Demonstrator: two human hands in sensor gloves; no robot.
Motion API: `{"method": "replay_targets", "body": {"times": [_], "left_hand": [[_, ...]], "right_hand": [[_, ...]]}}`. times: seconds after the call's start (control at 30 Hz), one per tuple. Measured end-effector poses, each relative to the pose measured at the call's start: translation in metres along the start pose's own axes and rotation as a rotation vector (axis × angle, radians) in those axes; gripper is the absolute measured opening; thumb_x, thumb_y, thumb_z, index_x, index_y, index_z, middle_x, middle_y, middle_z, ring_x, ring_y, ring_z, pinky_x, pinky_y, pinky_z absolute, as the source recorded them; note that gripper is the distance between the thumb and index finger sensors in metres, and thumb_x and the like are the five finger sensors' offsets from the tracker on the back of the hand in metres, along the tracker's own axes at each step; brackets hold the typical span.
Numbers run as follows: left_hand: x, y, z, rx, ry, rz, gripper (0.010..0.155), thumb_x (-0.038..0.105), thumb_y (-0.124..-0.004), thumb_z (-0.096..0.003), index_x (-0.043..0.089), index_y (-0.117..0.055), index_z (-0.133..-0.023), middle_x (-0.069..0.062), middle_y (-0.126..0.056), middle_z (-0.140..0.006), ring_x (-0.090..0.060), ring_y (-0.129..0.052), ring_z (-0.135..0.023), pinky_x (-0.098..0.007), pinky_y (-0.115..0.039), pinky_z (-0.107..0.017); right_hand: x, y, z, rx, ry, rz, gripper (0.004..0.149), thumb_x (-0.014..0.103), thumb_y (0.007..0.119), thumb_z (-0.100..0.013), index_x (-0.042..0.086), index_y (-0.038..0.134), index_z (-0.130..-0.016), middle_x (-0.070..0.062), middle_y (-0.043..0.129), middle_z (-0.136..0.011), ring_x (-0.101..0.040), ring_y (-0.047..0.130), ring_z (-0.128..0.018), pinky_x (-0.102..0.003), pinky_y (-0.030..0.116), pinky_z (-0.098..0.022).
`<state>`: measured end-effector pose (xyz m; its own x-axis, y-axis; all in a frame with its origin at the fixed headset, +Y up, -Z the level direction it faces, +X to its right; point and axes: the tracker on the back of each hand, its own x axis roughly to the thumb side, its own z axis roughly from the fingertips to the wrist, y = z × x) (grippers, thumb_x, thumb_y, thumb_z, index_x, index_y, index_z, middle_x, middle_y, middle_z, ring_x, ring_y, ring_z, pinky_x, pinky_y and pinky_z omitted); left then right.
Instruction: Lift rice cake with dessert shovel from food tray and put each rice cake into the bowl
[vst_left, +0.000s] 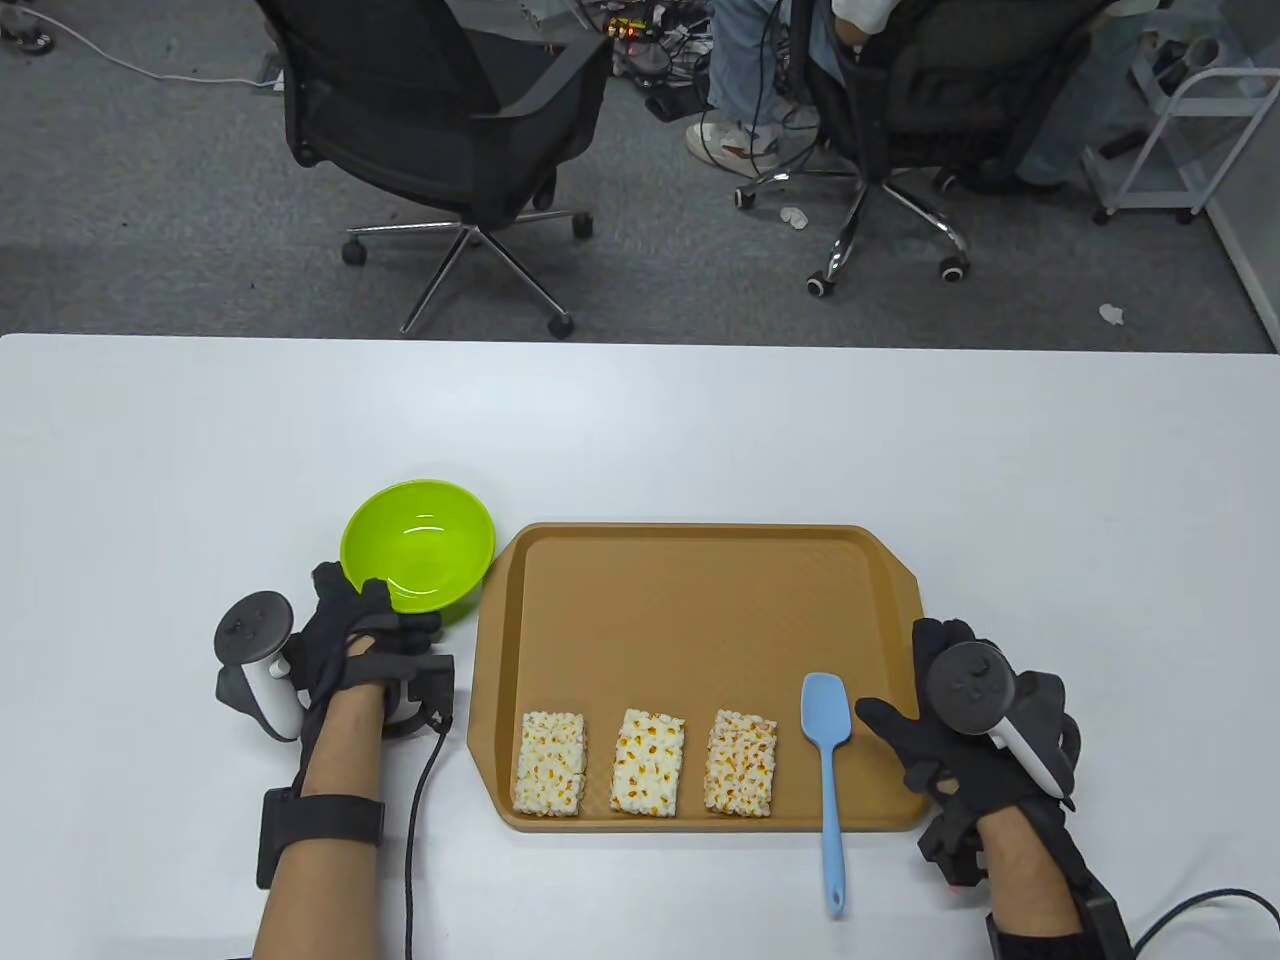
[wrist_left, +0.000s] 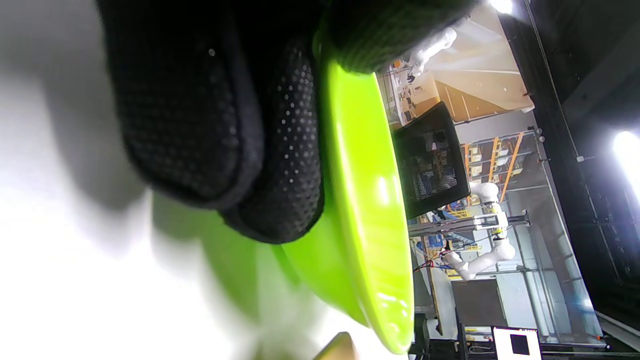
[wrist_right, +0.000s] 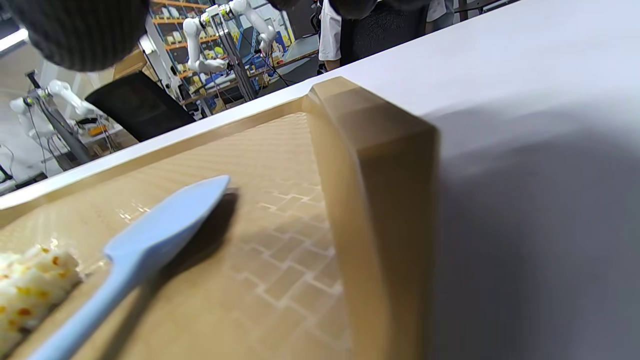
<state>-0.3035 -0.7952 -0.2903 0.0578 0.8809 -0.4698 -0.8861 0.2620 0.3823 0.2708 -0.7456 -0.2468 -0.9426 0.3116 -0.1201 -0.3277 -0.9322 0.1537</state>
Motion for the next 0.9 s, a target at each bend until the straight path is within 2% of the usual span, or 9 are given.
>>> {"method": "replay_targets", "body": {"times": [0.13,0.33,0.47,0.6,0.73,0.9], "left_hand": [[0.005,0.002,0.005,-0.010,-0.019,0.029,0.067,0.026,-0.074,-0.0509,0.014,-0.034,-0.103,-0.020,-0.057,-0.108,-0.031,-0.115,-0.041,-0.035,-0.100,-0.027],[0.014,-0.004,0.022,-0.083,-0.048,0.077,0.067,0.025,-0.074,-0.0506,0.014,-0.035,-0.103,-0.020,-0.058,-0.108,-0.031,-0.115,-0.040,-0.035,-0.100,-0.026],[0.022,-0.019,0.037,-0.179,-0.082,0.048,0.066,0.025,-0.074,-0.0503,0.013,-0.036,-0.103,-0.020,-0.060,-0.107,-0.031,-0.115,-0.038,-0.036,-0.100,-0.025],[0.029,-0.043,0.053,-0.321,-0.109,-0.014,0.066,0.024,-0.075,-0.0496,0.013,-0.039,-0.103,-0.021,-0.062,-0.106,-0.032,-0.115,-0.036,-0.037,-0.100,-0.023],[0.033,-0.070,0.072,-0.451,-0.135,-0.084,0.065,0.024,-0.076,-0.0495,0.012,-0.040,-0.103,-0.022,-0.063,-0.105,-0.033,-0.115,-0.035,-0.037,-0.100,-0.022],[0.034,-0.106,0.097,-0.596,-0.173,-0.139,0.065,0.024,-0.076,-0.0493,0.012,-0.041,-0.103,-0.022,-0.063,-0.105,-0.033,-0.115,-0.035,-0.037,-0.100,-0.022]], "right_hand": [[-0.001,0.000,-0.001,-0.013,-0.008,-0.068,0.099,0.069,0.062,-0.031,0.020,0.019,-0.105,-0.016,0.014,-0.111,-0.051,0.012,-0.100,-0.067,0.025,-0.069],[-0.002,0.001,-0.002,0.026,-0.055,-0.252,0.099,0.070,0.061,-0.031,0.020,0.017,-0.104,-0.015,0.008,-0.110,-0.050,0.009,-0.101,-0.066,0.026,-0.069],[0.002,0.002,-0.001,0.051,-0.111,-0.355,0.099,0.070,0.061,-0.031,0.021,0.014,-0.103,-0.014,0.007,-0.109,-0.050,0.011,-0.101,-0.063,0.028,-0.071],[0.010,0.003,0.001,0.085,-0.180,-0.422,0.100,0.070,0.061,-0.031,0.020,0.014,-0.103,-0.015,0.007,-0.109,-0.050,0.016,-0.102,-0.061,0.033,-0.072],[0.019,0.007,0.003,0.115,-0.244,-0.540,0.100,0.070,0.062,-0.031,0.019,0.015,-0.102,-0.020,0.011,-0.108,-0.054,0.035,-0.102,-0.061,0.048,-0.071],[0.029,0.015,0.004,0.271,-0.305,-0.641,0.098,0.069,0.063,-0.032,0.020,0.014,-0.102,-0.022,0.020,-0.109,-0.056,0.062,-0.096,-0.059,0.066,-0.065]]}}
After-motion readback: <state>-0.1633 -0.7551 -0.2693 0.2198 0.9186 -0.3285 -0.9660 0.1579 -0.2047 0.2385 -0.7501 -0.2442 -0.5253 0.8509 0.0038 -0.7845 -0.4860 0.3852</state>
